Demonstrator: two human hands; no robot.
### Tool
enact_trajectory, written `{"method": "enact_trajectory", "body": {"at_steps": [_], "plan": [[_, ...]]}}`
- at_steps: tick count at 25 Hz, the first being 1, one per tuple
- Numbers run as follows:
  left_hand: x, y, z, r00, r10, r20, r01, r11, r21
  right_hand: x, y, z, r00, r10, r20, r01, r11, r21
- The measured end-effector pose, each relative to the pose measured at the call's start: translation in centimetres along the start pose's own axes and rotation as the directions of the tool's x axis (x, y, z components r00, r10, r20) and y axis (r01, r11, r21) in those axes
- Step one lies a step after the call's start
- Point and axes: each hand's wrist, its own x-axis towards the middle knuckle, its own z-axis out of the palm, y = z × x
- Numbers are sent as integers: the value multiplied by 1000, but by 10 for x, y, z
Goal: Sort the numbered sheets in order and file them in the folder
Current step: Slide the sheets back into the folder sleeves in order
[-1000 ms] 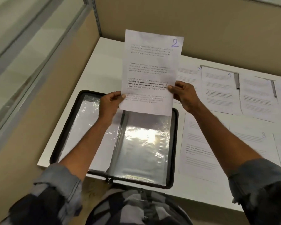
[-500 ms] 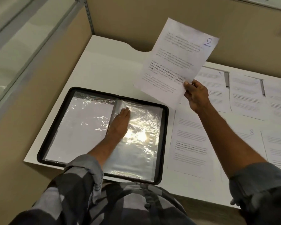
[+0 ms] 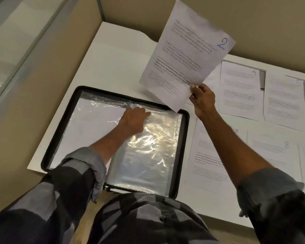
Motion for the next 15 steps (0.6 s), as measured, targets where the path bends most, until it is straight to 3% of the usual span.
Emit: {"method": "enact_trajectory", "body": {"at_steps": [5, 9, 15], "plan": [[10, -17, -15, 996, 83, -18, -85, 987, -140, 9, 10, 19, 1000, 9, -5, -8, 998, 58], [22, -37, -24, 996, 87, -30, -92, 896, -435, 11, 17, 32, 999, 33, -3, -33, 998, 60], [25, -42, -30, 989, 62, -133, -121, 855, -504, 4, 26, 39, 996, 85, 18, -85, 996, 0]]}}
